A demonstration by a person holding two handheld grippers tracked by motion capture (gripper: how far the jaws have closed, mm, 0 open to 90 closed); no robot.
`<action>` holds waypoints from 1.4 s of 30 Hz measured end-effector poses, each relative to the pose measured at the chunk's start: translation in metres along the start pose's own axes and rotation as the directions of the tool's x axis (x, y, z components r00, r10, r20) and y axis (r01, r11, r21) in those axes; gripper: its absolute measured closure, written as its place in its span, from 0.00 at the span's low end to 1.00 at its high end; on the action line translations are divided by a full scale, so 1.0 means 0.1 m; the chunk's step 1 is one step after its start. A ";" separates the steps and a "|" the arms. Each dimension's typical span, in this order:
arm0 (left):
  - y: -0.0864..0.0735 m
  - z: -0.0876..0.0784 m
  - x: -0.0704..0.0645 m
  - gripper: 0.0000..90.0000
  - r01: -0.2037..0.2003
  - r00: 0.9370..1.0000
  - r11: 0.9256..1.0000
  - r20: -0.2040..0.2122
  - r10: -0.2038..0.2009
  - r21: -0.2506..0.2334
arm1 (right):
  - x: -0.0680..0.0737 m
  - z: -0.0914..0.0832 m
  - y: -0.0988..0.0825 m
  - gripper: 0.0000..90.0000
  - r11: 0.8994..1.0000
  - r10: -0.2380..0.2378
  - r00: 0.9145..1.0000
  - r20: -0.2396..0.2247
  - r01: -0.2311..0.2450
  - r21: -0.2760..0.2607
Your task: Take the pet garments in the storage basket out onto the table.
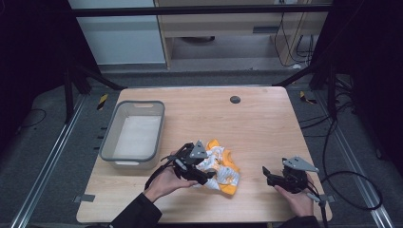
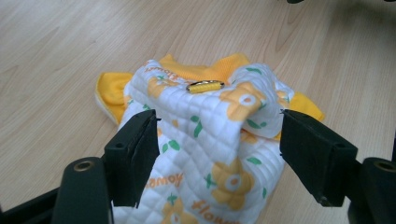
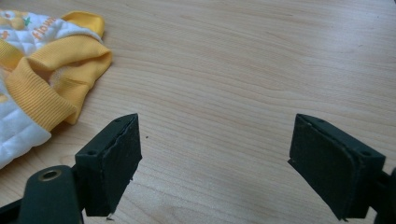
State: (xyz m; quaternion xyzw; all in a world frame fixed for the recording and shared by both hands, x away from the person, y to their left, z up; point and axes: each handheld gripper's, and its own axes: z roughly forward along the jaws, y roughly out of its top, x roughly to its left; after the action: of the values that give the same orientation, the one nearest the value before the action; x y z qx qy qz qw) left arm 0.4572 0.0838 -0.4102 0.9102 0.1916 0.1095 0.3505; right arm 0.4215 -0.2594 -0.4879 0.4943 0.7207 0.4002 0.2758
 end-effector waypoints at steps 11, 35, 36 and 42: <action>-0.25 -0.30 0.07 0.29 0.079 0.994 0.989 -0.068 -0.088 -0.124 | 0.00 0.00 0.00 0.18 1.000 0.011 1.000 0.000 -0.011 0.005; -1.22 -0.63 0.09 0.26 0.190 0.965 0.958 -0.137 -0.223 -0.214 | 0.01 0.01 -0.02 0.17 1.000 0.002 1.000 0.002 -0.002 0.011; -1.29 -0.65 0.11 0.26 0.205 0.961 0.956 -0.141 -0.237 -0.209 | 0.01 0.01 -0.02 0.17 1.000 0.002 1.000 0.004 -0.002 0.010; -1.49 -0.68 0.14 0.25 0.248 0.948 0.950 -0.154 -0.278 -0.191 | 0.00 0.01 -0.02 0.16 1.000 0.007 1.000 0.007 -0.007 0.009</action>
State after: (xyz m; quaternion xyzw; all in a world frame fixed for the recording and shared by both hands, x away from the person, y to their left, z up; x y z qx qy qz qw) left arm 0.4069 0.2320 -0.4609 0.8298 0.3323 0.1589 0.4194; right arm 0.4209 -0.2591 -0.4897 0.4995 0.7199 0.3961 0.2745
